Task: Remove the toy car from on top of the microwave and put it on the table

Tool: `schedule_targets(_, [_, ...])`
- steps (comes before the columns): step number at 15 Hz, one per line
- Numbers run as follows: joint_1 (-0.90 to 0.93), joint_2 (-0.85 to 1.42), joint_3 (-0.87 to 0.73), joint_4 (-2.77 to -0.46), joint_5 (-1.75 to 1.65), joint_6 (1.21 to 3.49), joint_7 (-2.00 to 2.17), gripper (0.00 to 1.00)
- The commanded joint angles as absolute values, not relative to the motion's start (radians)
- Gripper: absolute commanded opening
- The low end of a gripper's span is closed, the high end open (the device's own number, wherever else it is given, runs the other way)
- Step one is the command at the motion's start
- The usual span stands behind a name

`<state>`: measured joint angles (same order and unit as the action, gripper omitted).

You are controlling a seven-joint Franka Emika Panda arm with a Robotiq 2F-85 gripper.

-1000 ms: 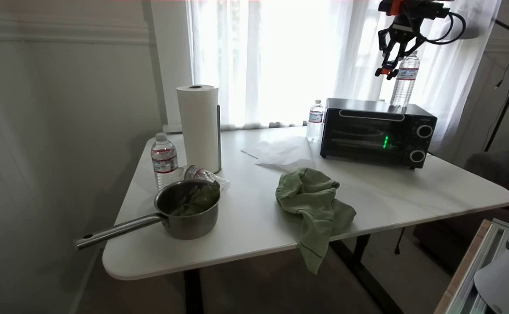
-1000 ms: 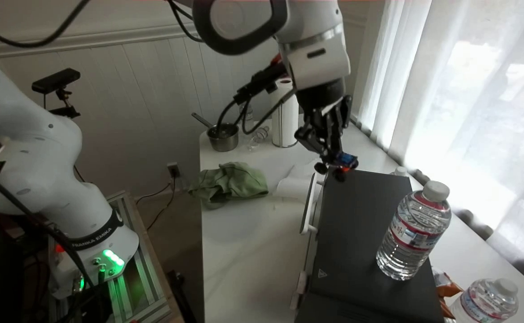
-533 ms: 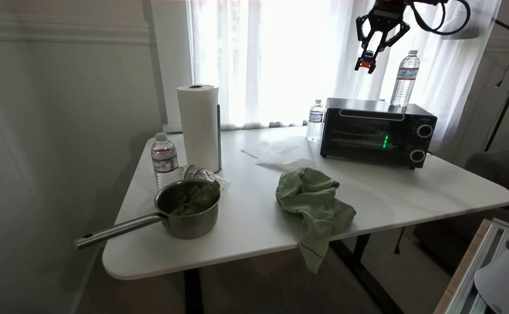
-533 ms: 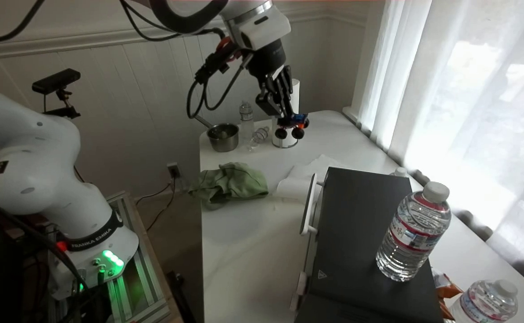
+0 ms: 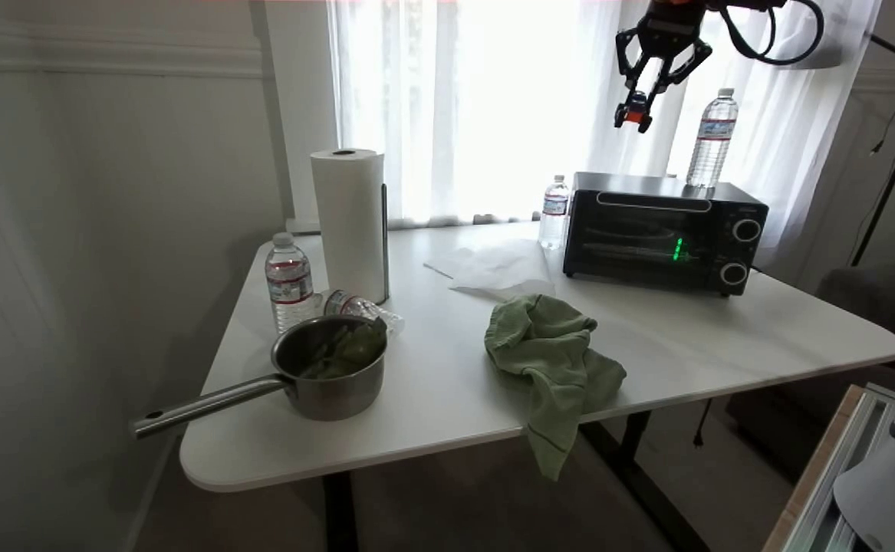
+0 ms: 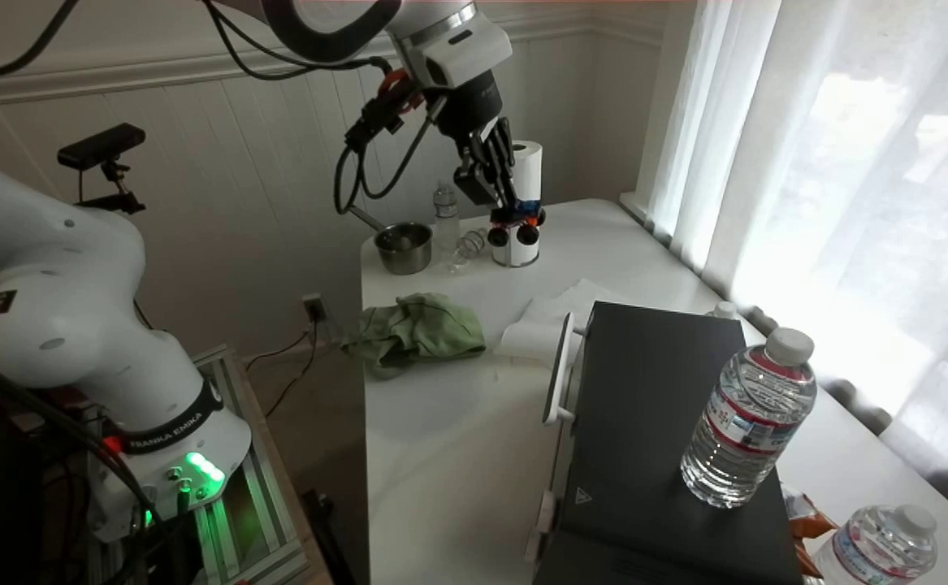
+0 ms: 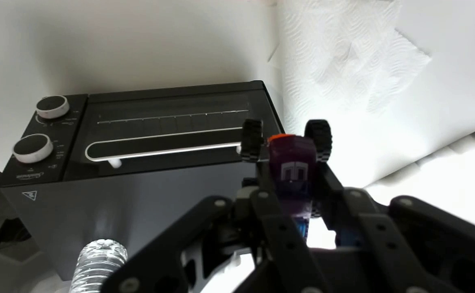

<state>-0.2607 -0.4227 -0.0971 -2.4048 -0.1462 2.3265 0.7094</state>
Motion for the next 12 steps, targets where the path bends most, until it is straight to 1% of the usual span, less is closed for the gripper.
schedule_targets(1, [-0.263,-0.404,-0.070,-2.401,-0.133,2.341,0.697,0.07])
schedule_targets(5, [-0.203,-0.333,0.021,-2.405,-0.150,2.396,0.721,0.07])
schedule_targets(8, [-0.183,-0.246,0.097,-2.385,-0.209,2.502,0.797,0.07])
schedule_targets(12, [-0.184,-0.108,0.126,-2.357,-0.324,2.652,0.919,0.07])
